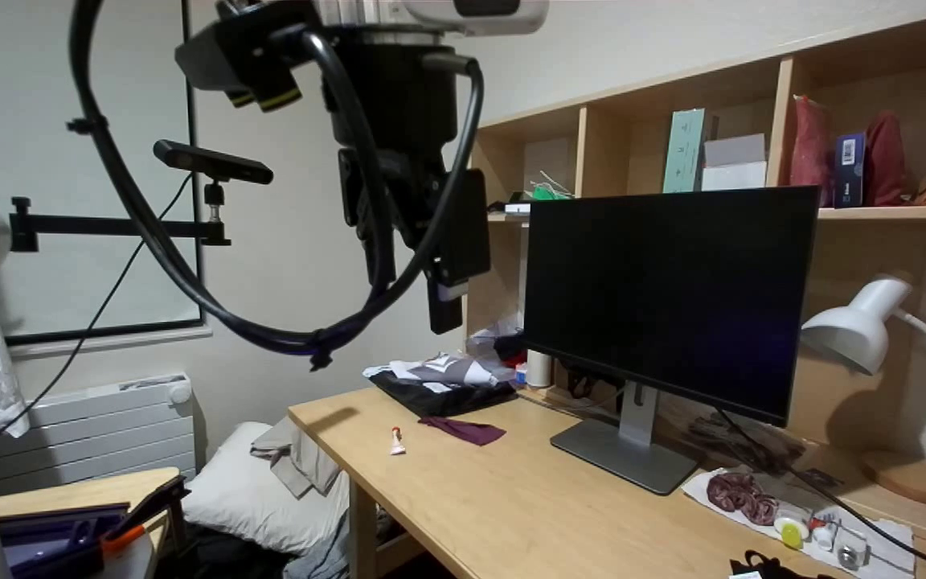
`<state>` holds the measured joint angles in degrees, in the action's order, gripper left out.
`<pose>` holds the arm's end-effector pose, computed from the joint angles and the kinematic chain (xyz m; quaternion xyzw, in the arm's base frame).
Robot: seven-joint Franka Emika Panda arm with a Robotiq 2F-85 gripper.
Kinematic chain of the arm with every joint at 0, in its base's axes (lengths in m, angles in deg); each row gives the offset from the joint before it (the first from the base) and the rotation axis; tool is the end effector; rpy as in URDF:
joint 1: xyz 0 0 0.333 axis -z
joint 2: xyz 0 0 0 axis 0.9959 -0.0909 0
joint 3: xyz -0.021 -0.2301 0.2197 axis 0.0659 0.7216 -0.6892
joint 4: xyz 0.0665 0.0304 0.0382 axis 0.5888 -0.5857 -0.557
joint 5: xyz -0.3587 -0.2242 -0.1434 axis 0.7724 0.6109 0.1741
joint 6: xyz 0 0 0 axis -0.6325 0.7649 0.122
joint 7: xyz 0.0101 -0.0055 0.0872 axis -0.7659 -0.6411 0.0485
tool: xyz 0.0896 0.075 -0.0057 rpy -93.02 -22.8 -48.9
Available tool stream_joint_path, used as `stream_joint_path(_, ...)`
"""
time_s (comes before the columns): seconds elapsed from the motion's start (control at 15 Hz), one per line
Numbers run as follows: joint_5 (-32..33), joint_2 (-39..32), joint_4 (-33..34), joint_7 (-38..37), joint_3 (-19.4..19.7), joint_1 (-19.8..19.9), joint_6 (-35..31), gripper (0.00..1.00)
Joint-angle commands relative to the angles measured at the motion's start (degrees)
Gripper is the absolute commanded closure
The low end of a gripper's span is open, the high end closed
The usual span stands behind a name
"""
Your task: Move the black gloves to the left then put the orange object in the drawer
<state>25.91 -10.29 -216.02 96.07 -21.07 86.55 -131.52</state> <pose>0.3711 -0.2080 0.4181 -0.9845 -0.0754 -0.1041 0.1196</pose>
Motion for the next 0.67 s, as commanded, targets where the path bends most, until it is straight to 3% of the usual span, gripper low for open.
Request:
stream_joint_path(0.0,-1.28,-3.23,-0.1,-1.38,-3.53,2.03,-5.57,0.0)
stream_joint_path(0.4,-6.17,-19.19,3.52,-12.84,-9.2,-1.66,-23.06,0.0)
stream_joint_path(0.6,-6.01,-29.52,8.8,-21.12,-10.69,-3.69,-27.76,0.0)
